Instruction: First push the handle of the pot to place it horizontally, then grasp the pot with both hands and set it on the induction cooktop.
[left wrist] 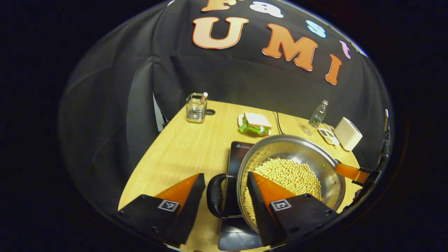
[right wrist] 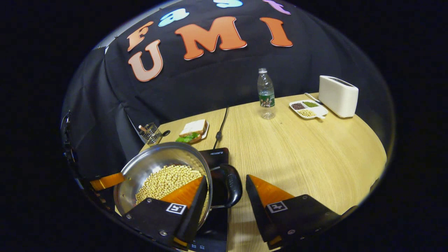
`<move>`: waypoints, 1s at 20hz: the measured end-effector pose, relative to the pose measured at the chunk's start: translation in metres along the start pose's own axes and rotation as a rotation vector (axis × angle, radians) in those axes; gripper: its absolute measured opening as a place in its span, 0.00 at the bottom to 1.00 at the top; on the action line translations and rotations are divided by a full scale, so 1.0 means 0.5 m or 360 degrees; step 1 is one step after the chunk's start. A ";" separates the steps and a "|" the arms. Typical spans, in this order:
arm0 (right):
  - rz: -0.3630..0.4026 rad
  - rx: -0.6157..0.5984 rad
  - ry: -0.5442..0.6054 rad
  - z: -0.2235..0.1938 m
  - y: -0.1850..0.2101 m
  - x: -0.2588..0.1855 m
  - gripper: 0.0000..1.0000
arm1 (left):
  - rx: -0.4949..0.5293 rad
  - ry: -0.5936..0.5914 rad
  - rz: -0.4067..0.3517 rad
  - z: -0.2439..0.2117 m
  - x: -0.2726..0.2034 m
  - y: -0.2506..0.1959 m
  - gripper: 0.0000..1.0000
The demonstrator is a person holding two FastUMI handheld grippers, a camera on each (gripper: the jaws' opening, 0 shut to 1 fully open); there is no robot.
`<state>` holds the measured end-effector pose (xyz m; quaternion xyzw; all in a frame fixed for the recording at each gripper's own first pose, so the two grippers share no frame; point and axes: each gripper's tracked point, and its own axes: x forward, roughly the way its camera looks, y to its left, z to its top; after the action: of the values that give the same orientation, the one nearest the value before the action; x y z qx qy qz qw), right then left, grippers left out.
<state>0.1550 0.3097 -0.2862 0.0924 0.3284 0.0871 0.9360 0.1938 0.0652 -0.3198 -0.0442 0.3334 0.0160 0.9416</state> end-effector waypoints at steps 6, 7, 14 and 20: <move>-0.0034 -0.0161 -0.0272 0.138 -0.066 -0.154 0.95 | -0.0001 -0.0388 0.0084 0.153 -0.193 -0.014 0.98; -0.0033 -0.0186 -0.0320 0.161 -0.075 -0.185 0.95 | 0.0009 -0.0469 0.0092 0.184 -0.236 -0.023 0.98; -0.0054 -0.0318 -0.0644 0.302 -0.145 -0.428 0.95 | 0.0011 -0.1044 0.0079 0.334 -0.561 -0.143 0.98; -0.0064 -0.0369 -0.0819 0.346 -0.199 -0.590 0.95 | 0.0061 -0.1044 -0.0138 0.302 -0.686 -0.268 0.97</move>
<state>0.0476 0.1276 0.0005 -0.0028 0.0696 0.0793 0.9944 0.0298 -0.0545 0.0225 -0.0332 0.0105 -0.0169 0.9993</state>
